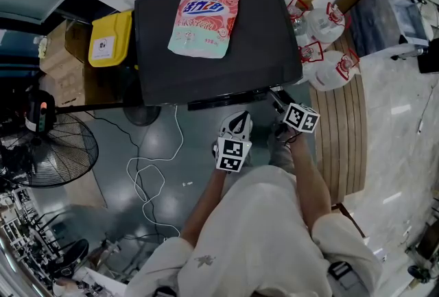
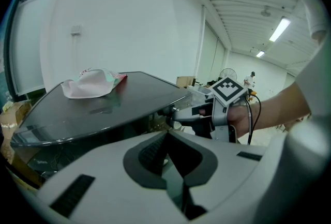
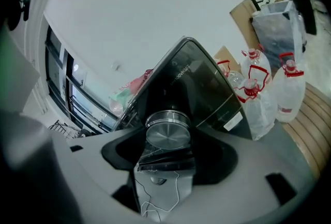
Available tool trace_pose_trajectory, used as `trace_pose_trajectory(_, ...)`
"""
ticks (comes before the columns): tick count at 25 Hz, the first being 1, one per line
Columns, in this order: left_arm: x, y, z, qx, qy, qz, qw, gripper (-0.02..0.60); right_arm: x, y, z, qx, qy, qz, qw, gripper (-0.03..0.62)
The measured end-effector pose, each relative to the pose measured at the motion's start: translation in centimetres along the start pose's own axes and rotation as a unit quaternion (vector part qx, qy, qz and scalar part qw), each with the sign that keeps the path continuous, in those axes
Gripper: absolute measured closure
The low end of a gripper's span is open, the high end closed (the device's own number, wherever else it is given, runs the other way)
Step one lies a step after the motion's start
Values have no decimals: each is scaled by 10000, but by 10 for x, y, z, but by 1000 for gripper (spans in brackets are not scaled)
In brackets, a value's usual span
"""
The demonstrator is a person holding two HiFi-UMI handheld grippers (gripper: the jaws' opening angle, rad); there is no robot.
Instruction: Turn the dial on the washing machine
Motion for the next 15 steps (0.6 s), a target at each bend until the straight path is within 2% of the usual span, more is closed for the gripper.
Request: trace_pose_trajectory(15,-2,2,2,30,48,-81,10000,569,0,1,0,-855,-455,141,9952,313)
Point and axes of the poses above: the fingertips, and each gripper's own axes: x backward along the fingers, z to its right, y out of its underside, the point moved 8 cm from there along x, backward along the fingers
